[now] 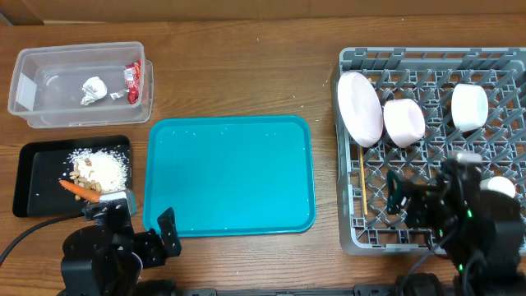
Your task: Sort waste into correct bins and load items into the dishwasher
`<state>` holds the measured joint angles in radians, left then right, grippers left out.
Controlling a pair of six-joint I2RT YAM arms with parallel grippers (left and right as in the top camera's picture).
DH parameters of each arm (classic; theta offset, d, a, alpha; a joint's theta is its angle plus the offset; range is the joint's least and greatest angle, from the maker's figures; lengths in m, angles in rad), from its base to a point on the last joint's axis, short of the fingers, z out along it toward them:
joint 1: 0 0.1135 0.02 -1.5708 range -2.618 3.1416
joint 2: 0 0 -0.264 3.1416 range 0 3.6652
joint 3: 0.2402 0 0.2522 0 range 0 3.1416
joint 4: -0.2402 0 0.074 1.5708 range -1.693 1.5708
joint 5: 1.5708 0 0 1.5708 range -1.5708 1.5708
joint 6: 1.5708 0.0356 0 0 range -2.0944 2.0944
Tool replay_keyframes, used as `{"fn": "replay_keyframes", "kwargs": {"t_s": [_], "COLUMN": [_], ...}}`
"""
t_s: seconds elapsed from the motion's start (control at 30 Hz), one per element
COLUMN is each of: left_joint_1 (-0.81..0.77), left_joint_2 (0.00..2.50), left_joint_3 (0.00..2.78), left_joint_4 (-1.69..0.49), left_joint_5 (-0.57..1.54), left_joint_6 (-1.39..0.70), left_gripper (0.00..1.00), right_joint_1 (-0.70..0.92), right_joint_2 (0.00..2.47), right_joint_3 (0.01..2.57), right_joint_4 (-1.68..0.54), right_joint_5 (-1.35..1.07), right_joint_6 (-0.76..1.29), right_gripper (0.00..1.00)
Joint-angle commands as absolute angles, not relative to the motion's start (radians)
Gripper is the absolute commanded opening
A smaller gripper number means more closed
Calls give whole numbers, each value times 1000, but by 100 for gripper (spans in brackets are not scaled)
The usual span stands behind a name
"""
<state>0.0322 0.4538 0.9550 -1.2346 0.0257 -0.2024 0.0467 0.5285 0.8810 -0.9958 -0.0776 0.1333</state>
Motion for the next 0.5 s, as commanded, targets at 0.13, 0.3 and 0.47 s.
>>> {"fn": "replay_keyframes", "kwargs": {"t_s": [0.13,0.3,0.47], "left_joint_1": [25,25,25], "left_joint_2": [450,450,450], "left_joint_3": [951,951,951], "left_joint_4": [-1234,-1234,-1234], "left_joint_5": [19,19,19], "left_joint_6": [-191,-191,-191], "left_gripper": [100,100,100], "right_joint_1": [27,27,27], "right_joint_2": [170,6,3], "right_joint_3": [534,253,27], "right_joint_4": [-718,-343,57], "right_joint_5": [-84,-94,-123], "right_joint_6": [124,122,67], "right_gripper": [100,100,100]}}
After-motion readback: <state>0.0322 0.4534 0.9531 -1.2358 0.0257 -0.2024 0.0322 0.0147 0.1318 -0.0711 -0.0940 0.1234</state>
